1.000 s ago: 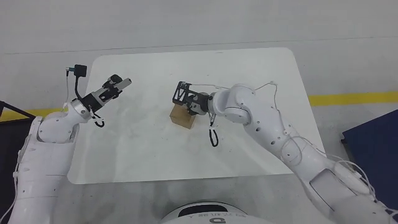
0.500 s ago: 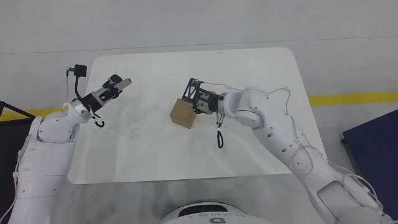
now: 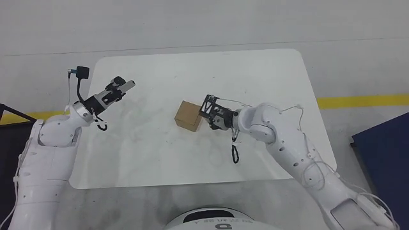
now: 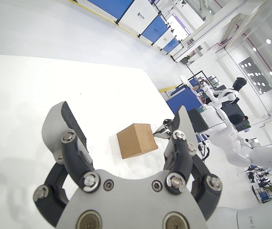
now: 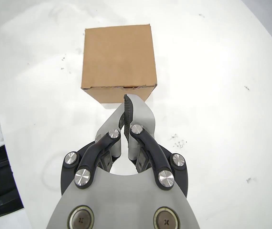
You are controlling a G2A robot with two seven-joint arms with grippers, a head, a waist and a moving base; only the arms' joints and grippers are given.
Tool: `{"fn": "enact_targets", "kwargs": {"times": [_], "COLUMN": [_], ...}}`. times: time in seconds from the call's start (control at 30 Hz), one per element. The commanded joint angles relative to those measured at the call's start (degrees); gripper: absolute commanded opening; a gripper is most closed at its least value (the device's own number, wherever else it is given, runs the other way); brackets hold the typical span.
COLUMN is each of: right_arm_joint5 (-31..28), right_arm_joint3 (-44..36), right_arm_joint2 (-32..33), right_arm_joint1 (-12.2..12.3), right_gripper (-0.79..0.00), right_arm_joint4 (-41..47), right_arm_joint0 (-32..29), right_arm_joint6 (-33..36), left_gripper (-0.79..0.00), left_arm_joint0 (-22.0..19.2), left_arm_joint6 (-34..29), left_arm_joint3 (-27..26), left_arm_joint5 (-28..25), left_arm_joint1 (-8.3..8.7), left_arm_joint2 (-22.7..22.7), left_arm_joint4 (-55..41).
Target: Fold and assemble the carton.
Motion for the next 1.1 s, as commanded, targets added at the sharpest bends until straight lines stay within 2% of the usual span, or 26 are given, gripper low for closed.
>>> {"fn": "enact_targets", "kwargs": {"times": [0.0, 0.1, 0.2, 0.37, 0.43, 0.5, 0.6, 0.7, 0.87, 0.97, 1.07], "right_arm_joint5": [0.42, 0.25, 1.93, 1.92, -0.34, -5.09, -8.1, -4.52, 4.06, 8.57, 12.3], "right_arm_joint3": [2.26, 3.93, 4.97, -0.61, -4.38, -7.45, -9.65, -7.45, 1.83, 6.61, 7.02], "right_arm_joint2": [-2.36, -4.97, -4.9, -1.56, -0.65, -1.12, -3.89, -8.36, -14.42, -16.14, -15.41], "right_arm_joint1": [-0.83, -1.85, -2.06, -0.6, 0.1, 0.61, 0.45, -1.1, -4.9, -6.65, -6.97], "right_gripper": [-0.785, -0.785, -0.785, -0.785, -0.785, -0.785, -0.785, -0.785, -0.785, -0.785, -0.785], "right_arm_joint4": [0.69, 1.53, 1.64, 0.77, 0.11, -1.03, -2.54, -3.04, -0.4, 0.68, 0.13], "right_arm_joint0": [2.05, 4.31, 4.48, -0.78, -3.5, -5.14, -5.06, -2.1, 4.37, 6.92, 6.97], "right_arm_joint6": [-0.12, -0.68, -1.99, -4.06, -5.23, -5.35, -4.1, -2.8, -4.94, -5.86, -7.26], "left_gripper": [0.0, 0.0, 0.0, 0.0, 0.0, 0.0, 0.0, 0.0, 0.0, 0.0, 0.0], "left_arm_joint0": [0.0, 0.0, 0.0, 0.0, 0.0, 0.0, 0.0, 0.0, 0.0, 0.0, 0.0], "left_arm_joint6": [0.0, 0.0, 0.0, 0.0, 0.0, 0.0, 0.0, 0.0, 0.0, 0.0, 0.0], "left_arm_joint3": [0.0, 0.0, 0.0, 0.0, 0.0, 0.0, 0.0, 0.0, 0.0, 0.0, 0.0], "left_arm_joint5": [0.0, 0.0, 0.0, 0.0, 0.0, 0.0, 0.0, 0.0, 0.0, 0.0, 0.0], "left_arm_joint1": [0.0, 0.0, 0.0, 0.0, 0.0, 0.0, 0.0, 0.0, 0.0, 0.0, 0.0], "left_arm_joint2": [0.0, 0.0, 0.0, 0.0, 0.0, 0.0, 0.0, 0.0, 0.0, 0.0, 0.0], "left_arm_joint4": [0.0, 0.0, 0.0, 0.0, 0.0, 0.0, 0.0, 0.0, 0.0, 0.0, 0.0]}}
